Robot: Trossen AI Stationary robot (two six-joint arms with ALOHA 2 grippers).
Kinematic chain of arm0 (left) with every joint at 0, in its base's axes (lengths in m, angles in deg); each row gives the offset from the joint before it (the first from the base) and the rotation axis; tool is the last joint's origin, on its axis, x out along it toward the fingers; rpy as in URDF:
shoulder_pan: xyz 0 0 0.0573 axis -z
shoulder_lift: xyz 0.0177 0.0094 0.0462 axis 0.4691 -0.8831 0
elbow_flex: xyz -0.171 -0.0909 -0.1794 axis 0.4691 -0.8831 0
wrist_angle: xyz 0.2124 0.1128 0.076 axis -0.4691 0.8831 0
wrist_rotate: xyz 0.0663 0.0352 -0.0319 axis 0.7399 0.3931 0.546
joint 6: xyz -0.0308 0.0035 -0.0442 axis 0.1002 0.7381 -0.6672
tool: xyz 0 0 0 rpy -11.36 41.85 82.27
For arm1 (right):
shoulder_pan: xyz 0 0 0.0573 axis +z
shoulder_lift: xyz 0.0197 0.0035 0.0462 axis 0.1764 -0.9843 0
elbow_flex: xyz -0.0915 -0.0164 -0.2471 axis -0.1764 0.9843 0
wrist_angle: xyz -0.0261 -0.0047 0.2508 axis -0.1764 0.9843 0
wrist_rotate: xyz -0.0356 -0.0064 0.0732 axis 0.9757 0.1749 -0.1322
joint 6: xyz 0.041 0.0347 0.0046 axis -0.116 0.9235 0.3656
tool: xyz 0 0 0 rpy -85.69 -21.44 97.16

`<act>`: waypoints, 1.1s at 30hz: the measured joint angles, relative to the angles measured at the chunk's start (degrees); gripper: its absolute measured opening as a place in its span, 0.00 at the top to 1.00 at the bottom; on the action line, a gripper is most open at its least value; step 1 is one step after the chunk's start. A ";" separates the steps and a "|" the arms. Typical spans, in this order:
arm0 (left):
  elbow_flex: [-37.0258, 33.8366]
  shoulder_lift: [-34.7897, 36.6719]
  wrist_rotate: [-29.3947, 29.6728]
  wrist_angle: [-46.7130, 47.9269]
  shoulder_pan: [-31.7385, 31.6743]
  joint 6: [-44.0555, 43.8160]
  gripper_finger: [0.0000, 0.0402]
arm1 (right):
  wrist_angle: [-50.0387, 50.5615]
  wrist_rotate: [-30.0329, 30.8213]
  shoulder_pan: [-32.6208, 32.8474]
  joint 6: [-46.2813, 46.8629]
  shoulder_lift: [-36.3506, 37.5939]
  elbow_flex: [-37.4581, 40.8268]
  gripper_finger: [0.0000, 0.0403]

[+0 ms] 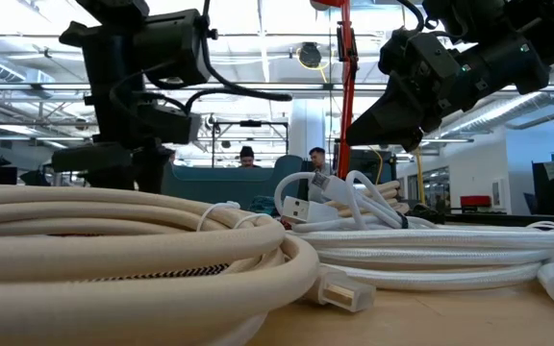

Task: Pick & Place USB Port
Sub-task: Put the light blue hdmi cable into the blue bin

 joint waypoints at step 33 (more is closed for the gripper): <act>-2.66 0.43 -10.49 -3.81 -6.80 0.76 0.87 | 0.00 0.00 -0.02 0.02 0.00 0.00 0.75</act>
